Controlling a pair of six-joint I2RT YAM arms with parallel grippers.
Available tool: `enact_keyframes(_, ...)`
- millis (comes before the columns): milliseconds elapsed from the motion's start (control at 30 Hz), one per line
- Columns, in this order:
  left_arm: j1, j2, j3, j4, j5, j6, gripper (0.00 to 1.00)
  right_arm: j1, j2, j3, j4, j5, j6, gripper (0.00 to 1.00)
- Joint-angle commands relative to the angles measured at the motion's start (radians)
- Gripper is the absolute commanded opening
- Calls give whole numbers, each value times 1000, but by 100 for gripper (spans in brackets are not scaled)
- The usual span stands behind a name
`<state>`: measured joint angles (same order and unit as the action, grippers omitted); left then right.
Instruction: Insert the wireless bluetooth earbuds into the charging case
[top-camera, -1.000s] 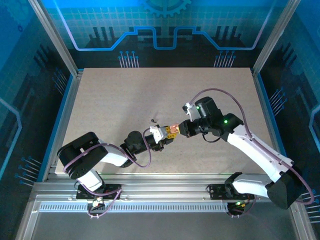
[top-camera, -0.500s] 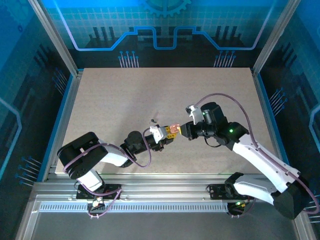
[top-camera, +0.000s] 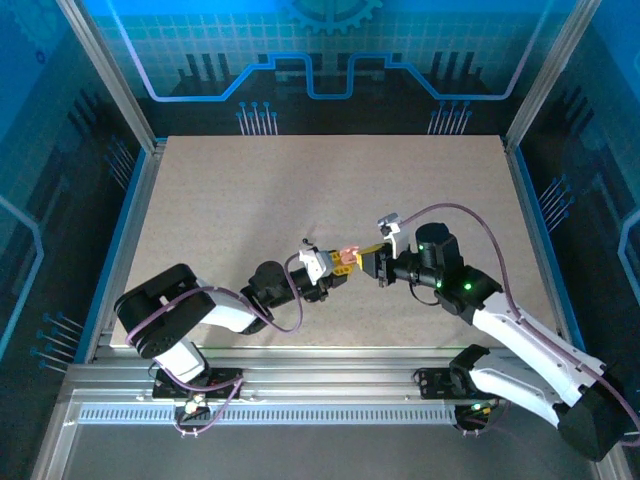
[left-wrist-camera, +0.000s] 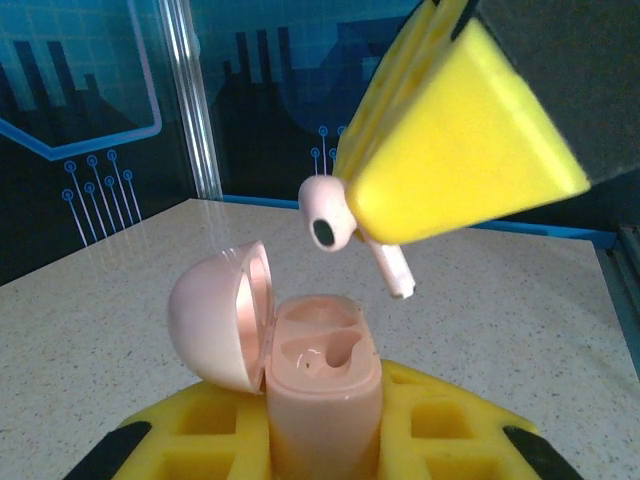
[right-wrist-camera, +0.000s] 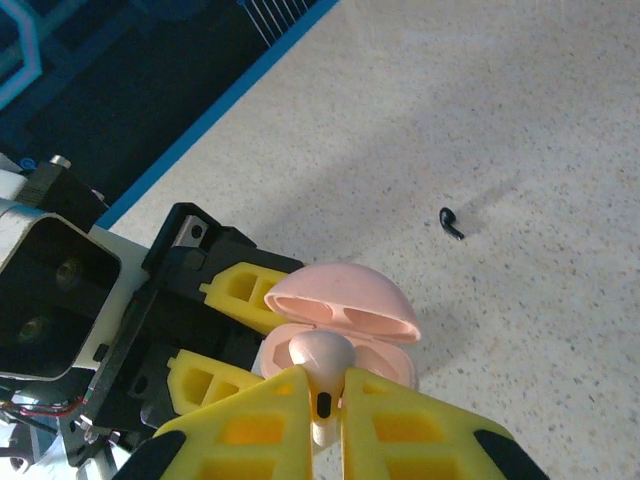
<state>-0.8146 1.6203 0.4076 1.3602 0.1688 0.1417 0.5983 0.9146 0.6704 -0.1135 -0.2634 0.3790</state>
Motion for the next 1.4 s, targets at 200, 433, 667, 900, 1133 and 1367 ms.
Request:
enact_keyframes(200,-2,-33,35,42,0,-43,18,18,-2,-57,205,-22,-17,13)
enact_keyframes(433,-4,-34,38,42,3,-48,18,18,-3,-70,214,-13,-20,13)
enact_keyframes(667,-3,-39,43,42,6,-58,18,20,-9,-81,214,-14,-23,13)
enact_keyframes(900,-2,-46,43,42,5,-67,18,21,-33,-107,198,-16,-32,13)
enact_keyframes(1133,-3,-47,51,43,13,-80,18,20,-34,-116,202,-17,-41,13)
enact_keyframes(1367,-3,-40,51,43,12,-82,18,21,-43,-102,210,-13,-47,13)
